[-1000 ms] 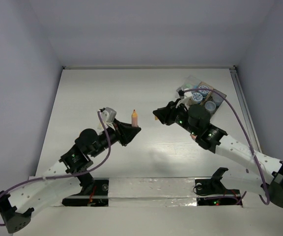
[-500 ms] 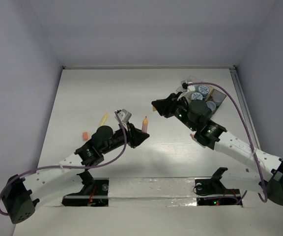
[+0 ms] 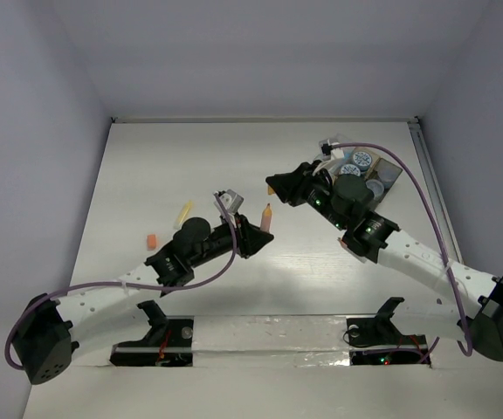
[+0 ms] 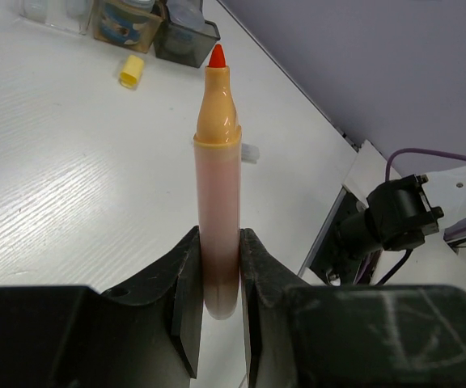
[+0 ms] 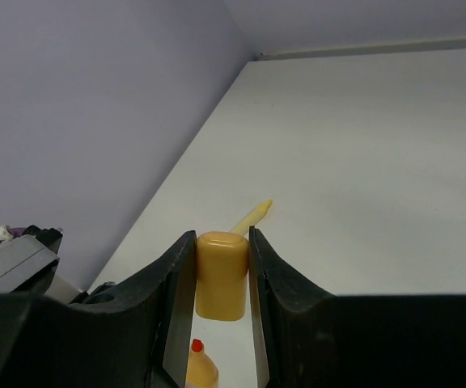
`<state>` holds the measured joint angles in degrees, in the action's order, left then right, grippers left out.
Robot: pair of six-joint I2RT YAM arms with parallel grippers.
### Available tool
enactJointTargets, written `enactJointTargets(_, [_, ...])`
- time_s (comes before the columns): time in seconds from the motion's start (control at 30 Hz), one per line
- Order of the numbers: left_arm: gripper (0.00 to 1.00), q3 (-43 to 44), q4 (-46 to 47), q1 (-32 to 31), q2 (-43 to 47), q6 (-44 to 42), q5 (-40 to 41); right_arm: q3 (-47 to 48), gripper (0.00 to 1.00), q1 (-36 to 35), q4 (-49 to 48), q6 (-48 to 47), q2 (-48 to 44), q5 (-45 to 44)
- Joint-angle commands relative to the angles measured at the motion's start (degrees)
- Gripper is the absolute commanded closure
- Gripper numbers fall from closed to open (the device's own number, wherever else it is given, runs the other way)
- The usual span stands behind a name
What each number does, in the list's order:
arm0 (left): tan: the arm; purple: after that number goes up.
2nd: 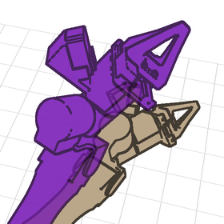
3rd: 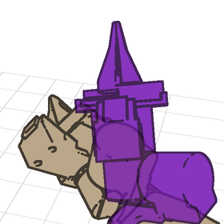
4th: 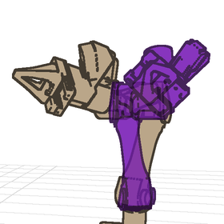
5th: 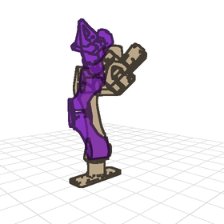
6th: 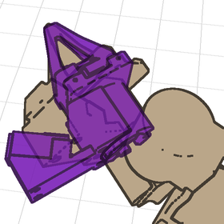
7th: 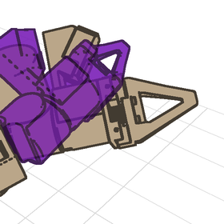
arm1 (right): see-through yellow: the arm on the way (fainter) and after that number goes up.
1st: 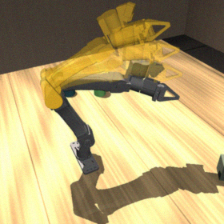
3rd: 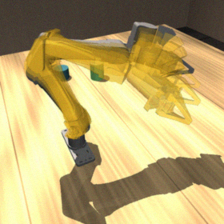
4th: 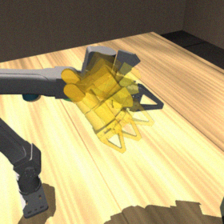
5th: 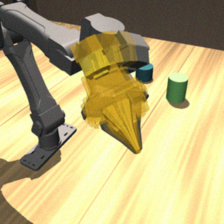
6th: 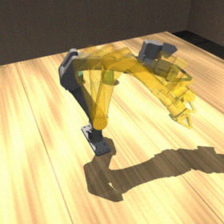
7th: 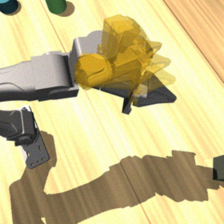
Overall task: Sort the stationery into containers
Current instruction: Close the pen cap on the pen.
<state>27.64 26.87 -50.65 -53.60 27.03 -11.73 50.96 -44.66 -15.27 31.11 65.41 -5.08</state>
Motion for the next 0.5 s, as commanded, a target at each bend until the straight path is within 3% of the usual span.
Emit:
enactJointTargets(0.0, [1.00, 3.2, 4.7, -0.2, 0.0, -0.8, -0.3, 1.6, 1.00, -0.8, -4.0, 0.2, 0.2, 0.7])
enactJointTargets(0.47, [1.00, 6.1, 2.2, -0.2, -2.6, -2.1, 3.0, 1.0, 1.00, -3.1, -3.6, -0.8, 0.5, -0.8])
